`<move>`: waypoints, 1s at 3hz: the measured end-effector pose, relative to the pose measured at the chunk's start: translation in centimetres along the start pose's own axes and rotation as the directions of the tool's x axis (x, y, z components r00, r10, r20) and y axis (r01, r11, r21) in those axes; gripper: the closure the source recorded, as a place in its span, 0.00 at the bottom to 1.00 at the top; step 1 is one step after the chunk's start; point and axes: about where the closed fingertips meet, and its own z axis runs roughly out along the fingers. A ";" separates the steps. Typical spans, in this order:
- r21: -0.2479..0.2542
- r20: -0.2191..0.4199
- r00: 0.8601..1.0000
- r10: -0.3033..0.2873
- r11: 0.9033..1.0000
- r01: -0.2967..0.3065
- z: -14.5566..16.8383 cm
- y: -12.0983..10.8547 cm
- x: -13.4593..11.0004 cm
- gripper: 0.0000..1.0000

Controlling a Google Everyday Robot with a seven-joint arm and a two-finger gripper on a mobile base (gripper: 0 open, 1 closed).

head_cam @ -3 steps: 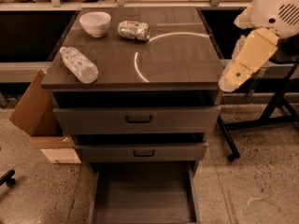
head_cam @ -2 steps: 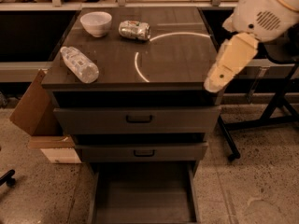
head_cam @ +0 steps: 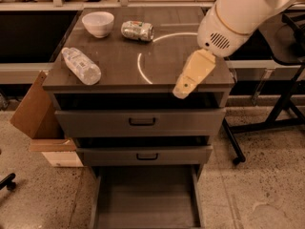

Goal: Place blue plastic bottle into bottom drawer

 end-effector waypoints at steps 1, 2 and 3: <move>0.002 0.059 0.998 0.026 1.000 -0.026 4.0 0.9 -1.8 0.00; 0.002 0.059 0.998 0.026 1.000 -0.026 4.0 0.9 -1.8 0.00; 0.034 0.084 0.995 0.050 0.998 -0.053 5.5 0.4 -3.6 0.00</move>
Offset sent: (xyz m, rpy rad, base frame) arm 0.0081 0.0256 -0.0255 0.0465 -0.0050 -0.0107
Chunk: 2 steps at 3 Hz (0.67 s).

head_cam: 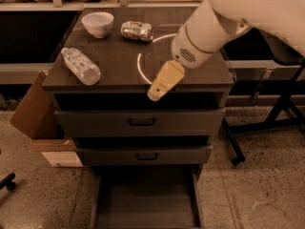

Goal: Place blue plastic bottle into bottom drawer

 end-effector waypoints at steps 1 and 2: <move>0.025 0.021 0.999 0.029 0.999 -0.030 3.0 -0.6 -2.5 0.00; 0.022 0.060 0.997 0.045 0.999 -0.046 5.4 -0.7 -5.3 0.00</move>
Offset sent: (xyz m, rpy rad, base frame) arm 0.0740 0.0933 -0.0243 0.1116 -0.0435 -0.0491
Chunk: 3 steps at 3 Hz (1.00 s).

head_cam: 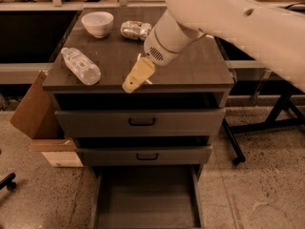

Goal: Place blue plastic bottle into bottom drawer

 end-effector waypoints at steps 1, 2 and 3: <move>-0.014 0.037 0.999 0.008 1.000 -0.008 3.0 0.7 -2.9 0.00; -0.039 0.073 0.997 0.009 0.999 -0.006 5.7 1.6 -5.9 0.00; -0.064 0.107 0.994 -0.004 0.998 0.011 8.9 2.1 -8.9 0.00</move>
Offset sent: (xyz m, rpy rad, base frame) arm 0.0556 0.1206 -0.0225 0.1281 -0.0099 0.0534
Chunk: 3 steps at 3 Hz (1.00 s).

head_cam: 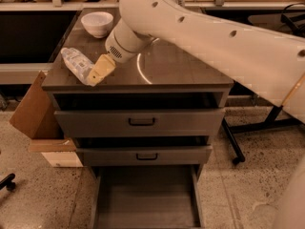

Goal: Place blue plastic bottle into bottom drawer

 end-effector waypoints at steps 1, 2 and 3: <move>-0.001 0.000 1.000 0.000 1.000 0.000 0.0 0.0 0.0 0.00; 0.000 0.006 1.000 0.018 1.000 -0.018 1.5 0.1 -1.1 0.00; -0.015 0.010 0.999 0.047 0.999 -0.047 3.1 0.6 -2.4 0.00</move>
Offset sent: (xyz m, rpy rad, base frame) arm 0.0256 0.0407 -0.0096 0.0385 0.0131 -0.0412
